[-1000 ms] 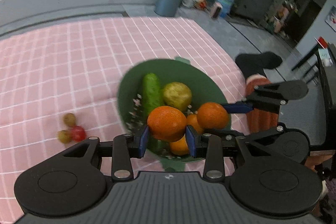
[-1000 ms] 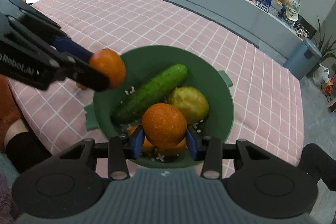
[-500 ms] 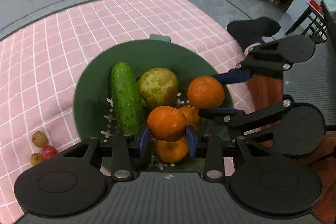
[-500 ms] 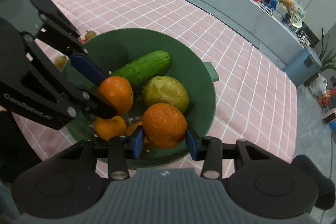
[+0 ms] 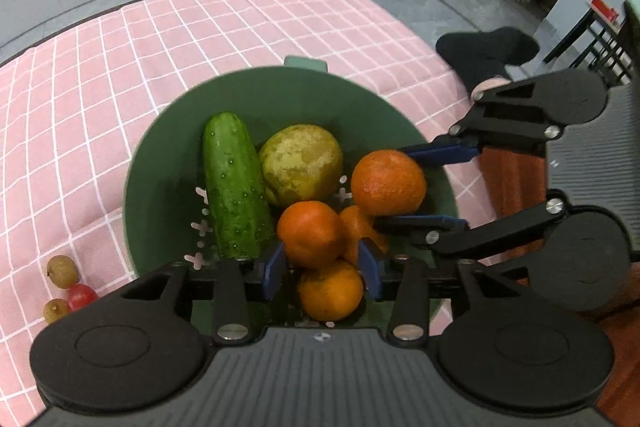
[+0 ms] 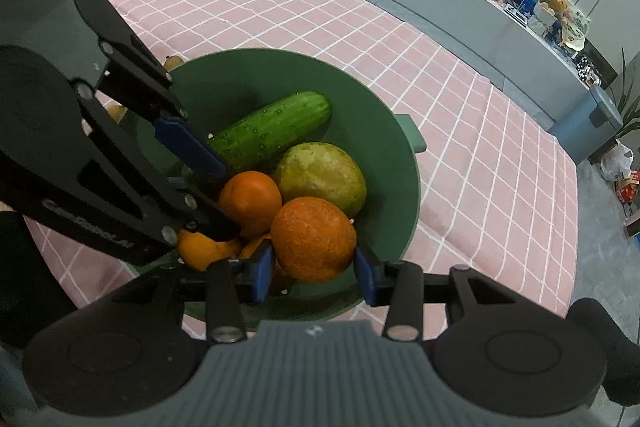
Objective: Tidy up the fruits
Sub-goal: 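Open the left tool while the right tool opens, dropping both oranges into the colander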
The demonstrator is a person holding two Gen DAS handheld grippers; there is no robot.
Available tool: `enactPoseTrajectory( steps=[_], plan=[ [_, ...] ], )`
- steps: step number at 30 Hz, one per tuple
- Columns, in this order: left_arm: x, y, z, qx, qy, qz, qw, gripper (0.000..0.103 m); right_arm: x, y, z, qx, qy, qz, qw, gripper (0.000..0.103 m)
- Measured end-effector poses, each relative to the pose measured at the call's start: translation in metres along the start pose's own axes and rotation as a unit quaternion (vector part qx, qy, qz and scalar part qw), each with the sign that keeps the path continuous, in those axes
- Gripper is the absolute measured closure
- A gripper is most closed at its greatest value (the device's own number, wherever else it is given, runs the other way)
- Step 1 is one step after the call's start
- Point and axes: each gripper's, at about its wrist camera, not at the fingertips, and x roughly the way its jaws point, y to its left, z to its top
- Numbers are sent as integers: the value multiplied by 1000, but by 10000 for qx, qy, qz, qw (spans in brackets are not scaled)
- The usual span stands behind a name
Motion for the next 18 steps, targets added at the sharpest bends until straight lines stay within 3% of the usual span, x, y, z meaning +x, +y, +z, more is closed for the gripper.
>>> enactPoseTrajectory(
  steps=[6, 13, 18],
  plan=[
    [-31, 15, -3, -207, -344, 55, 9992, 51, -7, -1, 7, 327, -183, 290, 9989, 63],
    [-65, 49, -4, -724, -764, 627, 9925, 51, -12, 17, 29, 315, -574, 702, 9954, 63],
    [-74, 61, -9, -907, -861, 811, 9888, 51, 1, 31, 51, 179, -629, 862, 9941, 63]
  ],
)
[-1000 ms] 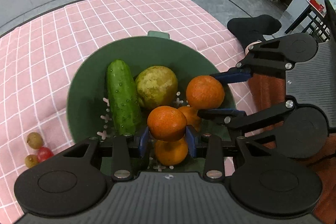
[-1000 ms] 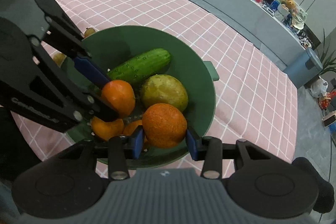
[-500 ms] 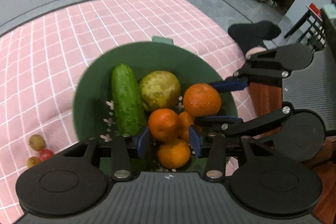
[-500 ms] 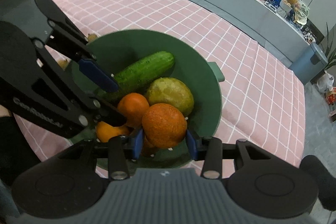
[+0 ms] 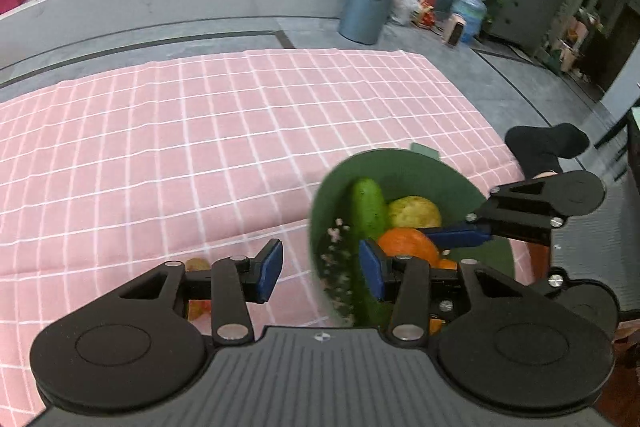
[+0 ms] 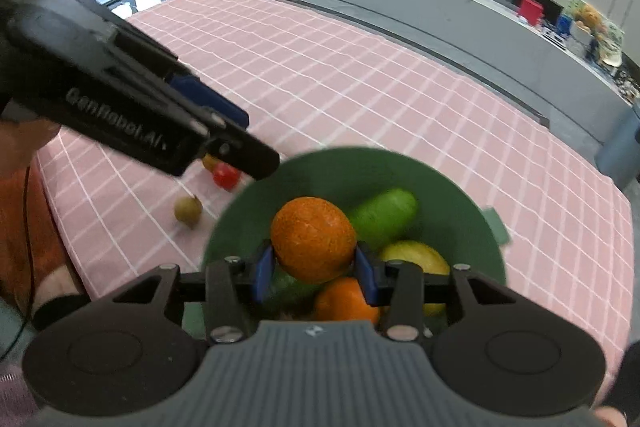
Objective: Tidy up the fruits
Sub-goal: 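Open the left tool while the right tool opens, dropping both oranges into the colander, then move both tools back from the colander toward the small brown fruits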
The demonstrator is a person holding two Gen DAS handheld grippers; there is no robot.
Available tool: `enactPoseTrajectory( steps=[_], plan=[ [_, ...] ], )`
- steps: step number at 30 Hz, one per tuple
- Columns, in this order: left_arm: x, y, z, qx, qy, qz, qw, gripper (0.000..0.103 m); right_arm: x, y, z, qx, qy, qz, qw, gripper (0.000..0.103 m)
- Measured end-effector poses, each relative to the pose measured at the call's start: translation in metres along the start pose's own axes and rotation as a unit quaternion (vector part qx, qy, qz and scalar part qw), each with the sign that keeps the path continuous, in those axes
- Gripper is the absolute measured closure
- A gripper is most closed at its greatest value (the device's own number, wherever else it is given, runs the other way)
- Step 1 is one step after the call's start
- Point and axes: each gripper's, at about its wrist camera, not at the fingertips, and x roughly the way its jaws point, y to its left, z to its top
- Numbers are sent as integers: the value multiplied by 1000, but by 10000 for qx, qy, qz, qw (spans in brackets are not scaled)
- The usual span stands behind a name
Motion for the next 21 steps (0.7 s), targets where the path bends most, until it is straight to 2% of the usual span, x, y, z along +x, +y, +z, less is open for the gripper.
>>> enactPoseTrajectory(
  steps=[4, 8, 12, 16, 21],
  plan=[
    [-2, 10, -5, -94, -2, 167, 9998, 51, 16, 10, 10, -160, 50, 114, 9998, 63],
    [-4, 19, -14, -248, 4, 147, 9996, 51, 26, 18, 13, -448, 232, 37, 9987, 63],
    [-7, 25, -23, -339, 8, 141, 9993, 50, 29, 15, 13, -362, 299, 48, 9989, 61],
    [-11, 29, -30, -354, 4, 178, 9992, 49, 24, 17, 12, -269, 244, 31, 9993, 54],
    [-22, 30, -39, -292, -66, 212, 9993, 48, 18, 20, 16, -217, 159, -67, 9996, 54]
  ],
)
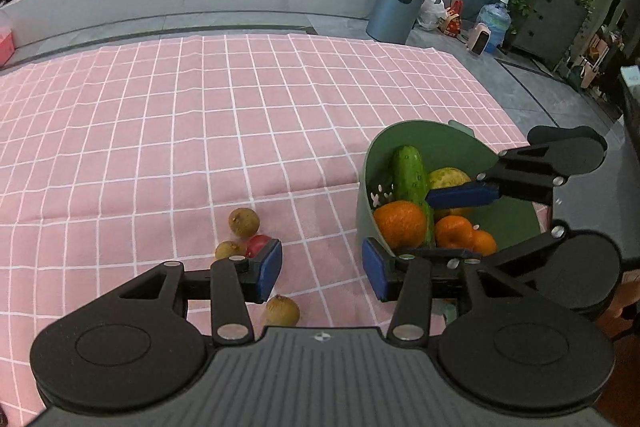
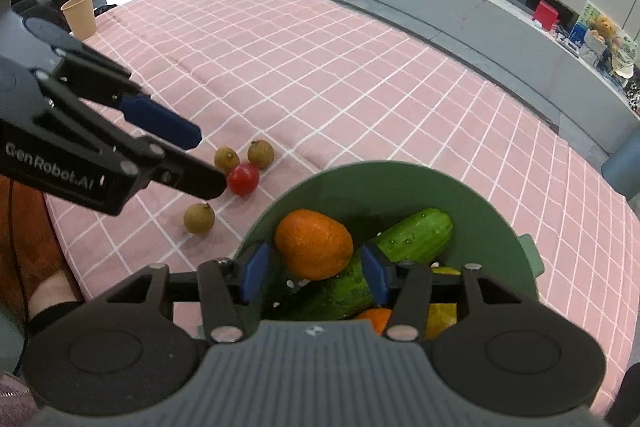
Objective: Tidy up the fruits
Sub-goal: 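Move both tools back from the colander toward the small brown fruits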
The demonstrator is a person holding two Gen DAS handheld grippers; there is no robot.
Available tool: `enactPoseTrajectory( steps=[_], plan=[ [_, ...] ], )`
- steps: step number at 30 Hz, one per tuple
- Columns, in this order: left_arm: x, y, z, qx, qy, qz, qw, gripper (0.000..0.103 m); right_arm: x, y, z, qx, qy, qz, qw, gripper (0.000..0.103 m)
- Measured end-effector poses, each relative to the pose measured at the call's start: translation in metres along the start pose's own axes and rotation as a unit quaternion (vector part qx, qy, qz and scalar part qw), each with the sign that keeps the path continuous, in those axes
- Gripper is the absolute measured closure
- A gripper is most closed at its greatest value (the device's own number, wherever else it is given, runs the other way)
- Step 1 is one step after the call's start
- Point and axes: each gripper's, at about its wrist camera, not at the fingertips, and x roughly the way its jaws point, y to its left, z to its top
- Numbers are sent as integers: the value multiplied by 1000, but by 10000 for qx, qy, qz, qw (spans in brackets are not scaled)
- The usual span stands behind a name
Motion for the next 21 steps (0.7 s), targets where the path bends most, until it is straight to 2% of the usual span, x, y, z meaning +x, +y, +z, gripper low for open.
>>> enactPoseTrajectory(
  steps=[6, 13, 21],
  plan=[
    [-13, 0, -8, 175, -149, 145, 9996, 47, -20, 12, 5, 269, -362, -219, 9987, 50],
    [-34, 8, -17, 305, -356, 322, 9984, 47, -33, 38, 9, 517, -833, -400, 9944, 49],
    [-39, 27, -27, 183, -353, 427, 9983, 47, -23, 71, 9, 451, -899, -580, 9932, 50]
  ],
)
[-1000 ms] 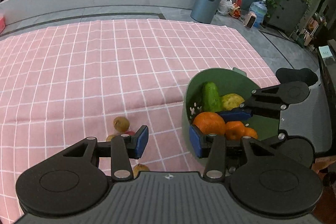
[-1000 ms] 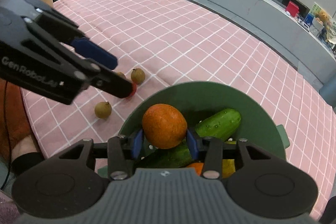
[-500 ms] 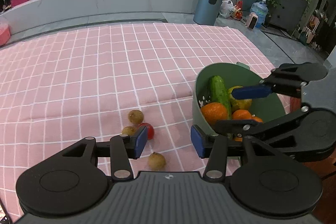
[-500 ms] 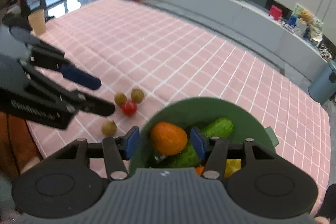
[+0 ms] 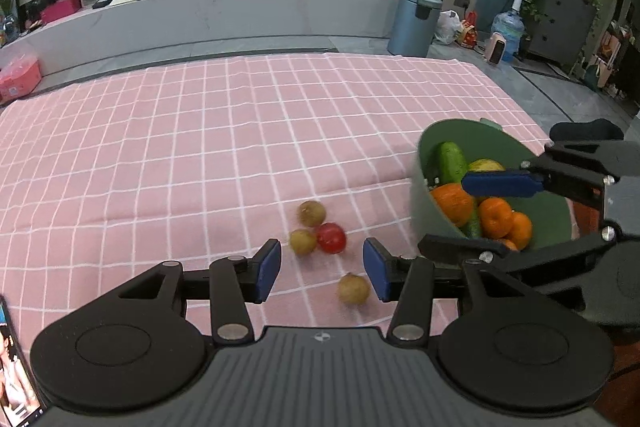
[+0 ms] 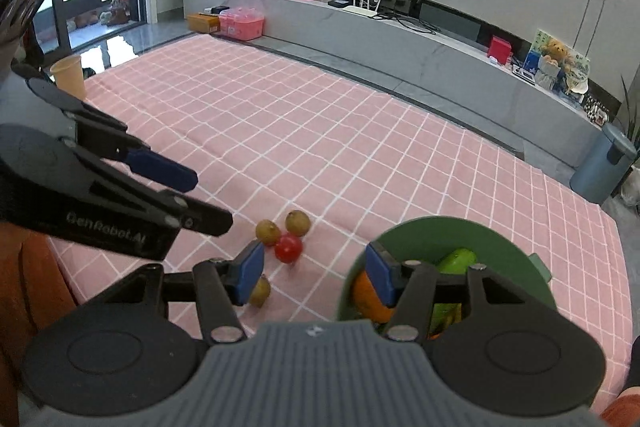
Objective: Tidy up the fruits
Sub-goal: 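Move both tools back from the colander toward the small brown fruits, then grasp a small brown fruit with the left tool while the right tool grasps another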
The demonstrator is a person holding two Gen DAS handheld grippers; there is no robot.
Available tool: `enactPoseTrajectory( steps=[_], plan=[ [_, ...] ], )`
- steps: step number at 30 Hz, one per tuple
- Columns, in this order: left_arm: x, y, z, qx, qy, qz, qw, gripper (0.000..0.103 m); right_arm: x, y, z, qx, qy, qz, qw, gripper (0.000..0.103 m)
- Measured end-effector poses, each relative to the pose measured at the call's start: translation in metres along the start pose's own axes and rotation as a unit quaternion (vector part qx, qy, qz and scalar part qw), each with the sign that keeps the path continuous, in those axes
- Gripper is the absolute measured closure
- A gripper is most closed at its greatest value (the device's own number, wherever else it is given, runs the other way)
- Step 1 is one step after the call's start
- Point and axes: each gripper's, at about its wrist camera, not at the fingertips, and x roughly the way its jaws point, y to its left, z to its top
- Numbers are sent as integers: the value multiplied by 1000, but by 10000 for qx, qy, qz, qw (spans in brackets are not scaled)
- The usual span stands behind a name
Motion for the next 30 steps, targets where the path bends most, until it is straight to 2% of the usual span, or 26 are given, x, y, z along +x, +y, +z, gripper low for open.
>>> enactPoseTrajectory(
  steps=[10, 16, 20, 26, 30],
  plan=[
    [0, 23, -15, 0, -80, -360, 9993, 49, 19, 43, -16, -380, 49, -71, 9992, 65],
    [10, 28, -26, 45, 13, -513, 9987, 53, 30, 55, -27, -155, 137, -155, 9997, 70],
    [22, 31, -31, 52, 130, -523, 9985, 59, 39, 58, -32, -47, 181, -246, 9995, 73],
    [33, 35, -35, 15, 164, -542, 9984, 60, 58, 58, -37, 139, 307, -327, 9989, 76],
    [38, 33, -34, 172, 160, -525, 9983, 60, 69, 59, -38, 139, 384, -372, 9985, 76]
  ],
)
